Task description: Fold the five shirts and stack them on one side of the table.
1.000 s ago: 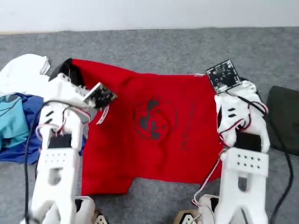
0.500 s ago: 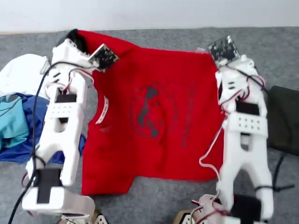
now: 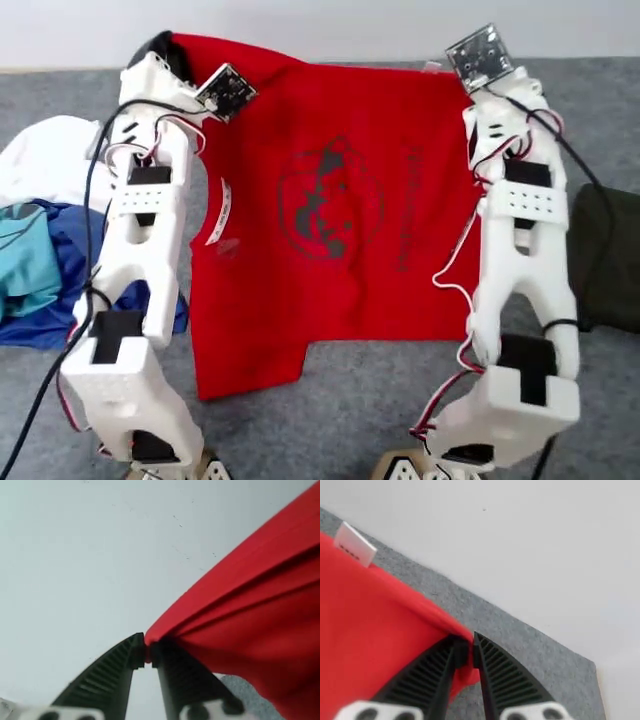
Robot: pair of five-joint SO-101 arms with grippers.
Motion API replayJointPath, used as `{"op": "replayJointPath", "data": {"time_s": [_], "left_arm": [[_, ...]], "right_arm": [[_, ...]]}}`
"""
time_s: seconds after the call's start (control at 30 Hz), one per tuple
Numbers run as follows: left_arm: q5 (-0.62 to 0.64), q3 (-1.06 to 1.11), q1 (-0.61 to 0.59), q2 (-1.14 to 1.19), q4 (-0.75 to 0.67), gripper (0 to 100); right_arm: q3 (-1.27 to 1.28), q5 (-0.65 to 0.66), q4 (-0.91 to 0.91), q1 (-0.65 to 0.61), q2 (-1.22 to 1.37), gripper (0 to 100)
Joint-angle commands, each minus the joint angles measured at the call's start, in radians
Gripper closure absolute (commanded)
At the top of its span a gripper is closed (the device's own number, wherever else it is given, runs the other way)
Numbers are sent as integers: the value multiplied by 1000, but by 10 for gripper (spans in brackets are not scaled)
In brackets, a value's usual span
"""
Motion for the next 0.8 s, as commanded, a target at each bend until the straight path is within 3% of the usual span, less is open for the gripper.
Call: {"op": "replayJointPath", "data": {"time_s": [0.0, 0.13, 0.4, 0.57, 0.77], "left_arm": [[-11, -68, -26, -11, -23, 998], [-110, -70, -28, -44, 149, 998], [-149, -71, -23, -267, 795, 998], [-155, -71, -23, -361, 1112, 998], [-324, -71, -28, -454, 1478, 998]], "right_arm": [[-71, 41, 28, -8, -1, 987], [-71, 52, 124, -16, 1, 987], [-71, 52, 352, -12, -36, 987], [-71, 52, 545, -12, -119, 987], [-71, 54, 766, -12, -237, 987]]}}
